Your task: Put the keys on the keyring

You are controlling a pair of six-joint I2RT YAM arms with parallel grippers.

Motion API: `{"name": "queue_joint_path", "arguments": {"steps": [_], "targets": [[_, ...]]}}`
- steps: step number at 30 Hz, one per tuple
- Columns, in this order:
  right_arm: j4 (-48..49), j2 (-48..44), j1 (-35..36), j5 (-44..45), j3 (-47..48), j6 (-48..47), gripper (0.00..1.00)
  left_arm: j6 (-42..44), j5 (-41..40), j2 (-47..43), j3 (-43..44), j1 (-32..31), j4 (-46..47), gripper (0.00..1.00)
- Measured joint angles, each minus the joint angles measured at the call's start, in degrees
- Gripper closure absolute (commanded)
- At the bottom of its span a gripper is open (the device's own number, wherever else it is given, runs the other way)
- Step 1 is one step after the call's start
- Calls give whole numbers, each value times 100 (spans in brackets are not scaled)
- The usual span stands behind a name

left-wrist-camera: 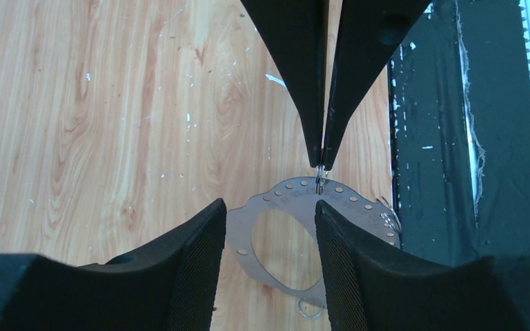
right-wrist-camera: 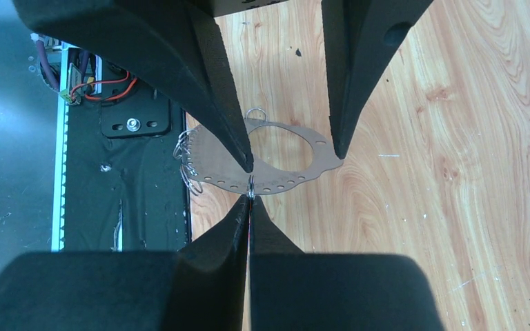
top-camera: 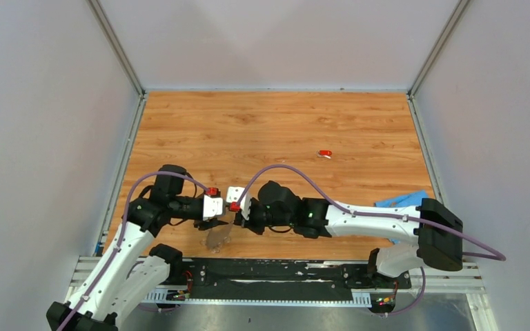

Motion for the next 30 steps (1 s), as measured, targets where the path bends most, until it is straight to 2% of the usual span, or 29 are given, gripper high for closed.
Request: {"name": "queue_joint_path", "arguments": {"steps": [8,17,21,25,30], "targets": [[-400,-4,-22,-61,293,-87,100,-81,221,92,118,-33,-46,60],[-549,-7,-35,-131,470,-168,100,-385,413,-13,140,-79,-44,63],[-505,-7,-35,-175,474,-168,100,-426,514,-28,138,-107,-46,77],[-428,-7,-37,-179,474,-146,100,-433,619,-50,140,-122,-50,99],[-361,-11,-52,-160,474,17,100,-236,501,-166,142,-199,-87,100]]}}
